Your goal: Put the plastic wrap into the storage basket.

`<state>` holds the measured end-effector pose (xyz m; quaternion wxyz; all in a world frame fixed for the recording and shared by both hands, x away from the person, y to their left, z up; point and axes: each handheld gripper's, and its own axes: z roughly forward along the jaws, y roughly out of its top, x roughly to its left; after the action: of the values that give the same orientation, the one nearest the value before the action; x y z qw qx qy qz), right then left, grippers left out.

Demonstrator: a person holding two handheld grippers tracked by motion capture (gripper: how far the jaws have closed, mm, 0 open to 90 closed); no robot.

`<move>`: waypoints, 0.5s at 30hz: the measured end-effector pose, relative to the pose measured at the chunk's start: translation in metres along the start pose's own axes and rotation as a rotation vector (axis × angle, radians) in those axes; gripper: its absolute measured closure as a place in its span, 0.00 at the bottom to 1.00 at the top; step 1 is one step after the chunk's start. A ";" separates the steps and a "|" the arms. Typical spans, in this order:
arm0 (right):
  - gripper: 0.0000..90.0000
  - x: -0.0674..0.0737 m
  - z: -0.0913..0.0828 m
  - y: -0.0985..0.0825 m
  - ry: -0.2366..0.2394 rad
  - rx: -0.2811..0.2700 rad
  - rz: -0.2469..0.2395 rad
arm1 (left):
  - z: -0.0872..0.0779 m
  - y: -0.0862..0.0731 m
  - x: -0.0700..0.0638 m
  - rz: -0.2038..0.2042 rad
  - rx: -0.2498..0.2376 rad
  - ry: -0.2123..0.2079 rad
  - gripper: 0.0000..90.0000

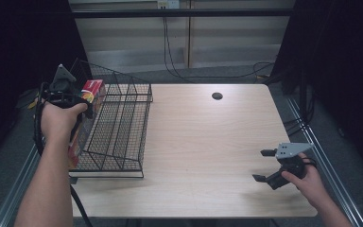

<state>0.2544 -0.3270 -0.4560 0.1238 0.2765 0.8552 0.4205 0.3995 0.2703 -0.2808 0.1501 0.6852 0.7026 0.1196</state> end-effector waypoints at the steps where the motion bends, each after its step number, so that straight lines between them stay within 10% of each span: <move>1: 0.03 0.000 0.000 0.000 0.000 0.000 0.000 | 0.000 0.000 0.000 0.000 0.000 0.000 0.46; 15: 0.03 0.000 0.000 0.000 0.001 0.001 -0.002 | 0.007 0.003 -0.008 0.023 0.038 0.018 0.45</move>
<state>0.2543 -0.3268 -0.4559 0.1235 0.2756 0.8557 0.4202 0.4050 0.2623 -0.2859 0.1292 0.6948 0.6982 0.1142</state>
